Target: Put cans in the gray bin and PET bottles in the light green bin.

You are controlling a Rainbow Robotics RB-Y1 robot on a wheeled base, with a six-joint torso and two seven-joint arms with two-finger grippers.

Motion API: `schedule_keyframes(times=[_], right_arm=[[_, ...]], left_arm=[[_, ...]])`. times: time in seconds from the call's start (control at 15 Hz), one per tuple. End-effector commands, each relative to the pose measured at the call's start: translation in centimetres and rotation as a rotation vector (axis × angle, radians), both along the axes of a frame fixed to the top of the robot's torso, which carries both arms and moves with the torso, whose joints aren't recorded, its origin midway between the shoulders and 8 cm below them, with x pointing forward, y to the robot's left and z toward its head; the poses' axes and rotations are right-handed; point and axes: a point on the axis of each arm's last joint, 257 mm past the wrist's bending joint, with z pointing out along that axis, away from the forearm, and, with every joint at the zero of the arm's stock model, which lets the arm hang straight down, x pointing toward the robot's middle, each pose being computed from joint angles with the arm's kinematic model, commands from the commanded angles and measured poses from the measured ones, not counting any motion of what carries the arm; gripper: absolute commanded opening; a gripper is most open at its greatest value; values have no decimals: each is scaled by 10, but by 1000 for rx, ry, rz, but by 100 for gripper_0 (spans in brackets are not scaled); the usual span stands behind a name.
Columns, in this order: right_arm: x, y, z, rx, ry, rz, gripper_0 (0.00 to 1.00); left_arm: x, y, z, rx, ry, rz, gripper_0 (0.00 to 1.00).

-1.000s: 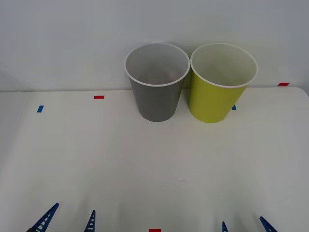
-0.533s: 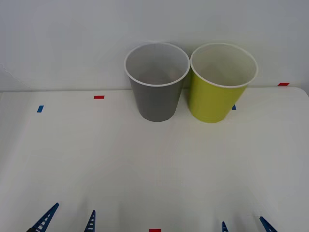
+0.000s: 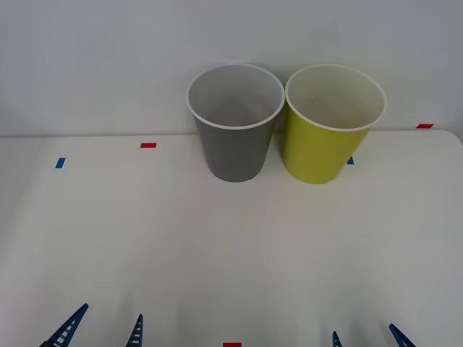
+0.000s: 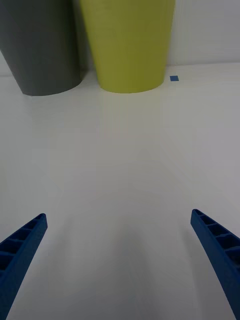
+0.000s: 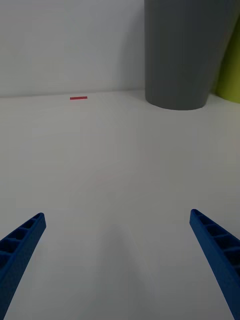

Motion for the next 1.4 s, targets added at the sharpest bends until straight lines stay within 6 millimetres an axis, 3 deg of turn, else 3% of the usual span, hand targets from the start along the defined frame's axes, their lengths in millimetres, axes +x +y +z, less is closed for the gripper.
schedule_keyframes(times=[0.07, 1.4], right_arm=[[0, 0, 0, 0, 0, 0, 100], [0, 0, 0, 0, 0, 0, 100]], left_arm=[[0, 0, 0, 0, 0, 0, 100], [0, 0, 0, 0, 0, 0, 100]])
